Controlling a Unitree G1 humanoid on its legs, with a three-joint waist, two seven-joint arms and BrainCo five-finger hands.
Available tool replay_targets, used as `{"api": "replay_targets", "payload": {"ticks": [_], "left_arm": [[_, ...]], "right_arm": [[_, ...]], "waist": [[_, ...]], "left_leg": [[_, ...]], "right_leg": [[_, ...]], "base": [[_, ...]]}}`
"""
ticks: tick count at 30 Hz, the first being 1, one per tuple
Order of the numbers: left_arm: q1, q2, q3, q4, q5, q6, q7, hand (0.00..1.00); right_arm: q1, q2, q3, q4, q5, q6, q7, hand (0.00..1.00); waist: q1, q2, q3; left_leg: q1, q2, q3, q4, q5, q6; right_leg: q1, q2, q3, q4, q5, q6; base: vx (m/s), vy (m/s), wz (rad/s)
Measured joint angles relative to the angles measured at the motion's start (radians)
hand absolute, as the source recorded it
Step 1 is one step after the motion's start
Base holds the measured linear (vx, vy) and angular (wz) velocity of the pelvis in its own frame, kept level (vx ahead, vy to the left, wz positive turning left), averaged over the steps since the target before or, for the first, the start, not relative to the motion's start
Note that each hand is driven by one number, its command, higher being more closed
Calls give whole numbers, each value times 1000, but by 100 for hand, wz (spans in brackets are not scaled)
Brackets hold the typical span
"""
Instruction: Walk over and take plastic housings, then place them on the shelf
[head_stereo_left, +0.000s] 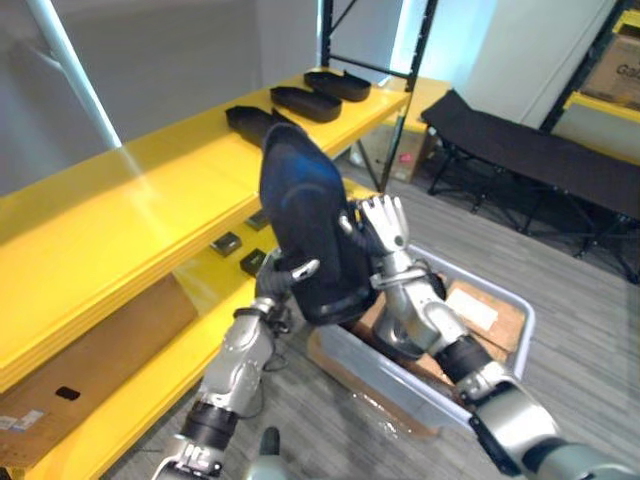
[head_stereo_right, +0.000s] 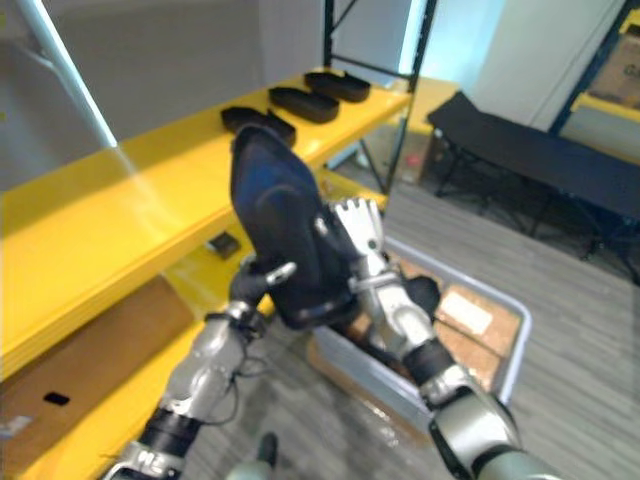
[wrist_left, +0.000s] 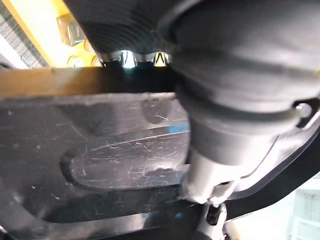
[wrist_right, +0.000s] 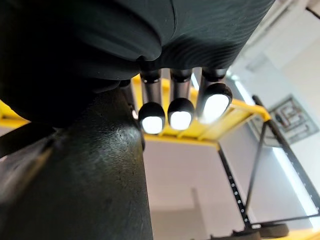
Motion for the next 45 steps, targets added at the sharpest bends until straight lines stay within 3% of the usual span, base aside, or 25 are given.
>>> {"api": "replay_targets", "payload": {"ticks": [7, 14, 15, 29, 35, 41, 45], "left_arm": [[5, -4, -40, -8, 38, -23, 1, 100], [5, -6, -67, -19, 63, -39, 36, 100], [5, -7, -68, -20, 69, -40, 37, 100], [3, -8, -66, -46, 67, -76, 33, 100], [7, -28, -58, -124, 103, -81, 99, 100], [51, -62, -5, -140, 200, -81, 124, 100], [95, -73, 69, -184, 308, -79, 162, 100]], "right_arm": [[98, 4, -50, -41, 35, -74, -62, 100], [137, 4, -69, -82, 45, -92, -63, 100], [138, 5, -70, -83, 46, -92, -64, 0], [239, 28, -67, -165, 136, -195, -68, 0], [207, 52, -68, -259, 335, -194, 54, 0], [152, 78, -76, -294, 517, -200, 115, 0], [152, 90, -124, -411, 747, -272, 253, 0]], "waist": [[0, -2, 1], [-1, -13, 7], [-1, -18, 10], [20, -54, 10], [15, -54, 10], [-7, -46, 11], [-11, -35, 7]], "left_leg": [[1, -6, 2, 0, 2, -2], [1, -5, 2, 0, -1, -5], [0, -5, 2, 0, -1, -5], [-14, -7, -26, 0, -1, -6], [-5, -7, 6, 0, 0, -6], [11, -8, 14, 0, 0, -6], [21, -6, 35, -1, 0, -6]], "right_leg": [[1, -5, -2, 0, -2, 5], [0, -4, 0, 0, -5, 5], [0, -4, 0, 0, -5, 5], [-6, -3, -23, 19, -28, 4], [-37, -17, 17, 50, -29, 3], [-36, -23, 26, 63, -32, 2], [-38, -25, 44, 65, -37, -4]], "base": [[26, -9, 1], [0, 0, 0], [0, 0, 0], [-5, -7, 5], [-10, 7, -16], [-31, -1, -6], [-33, -9, -12]]}}
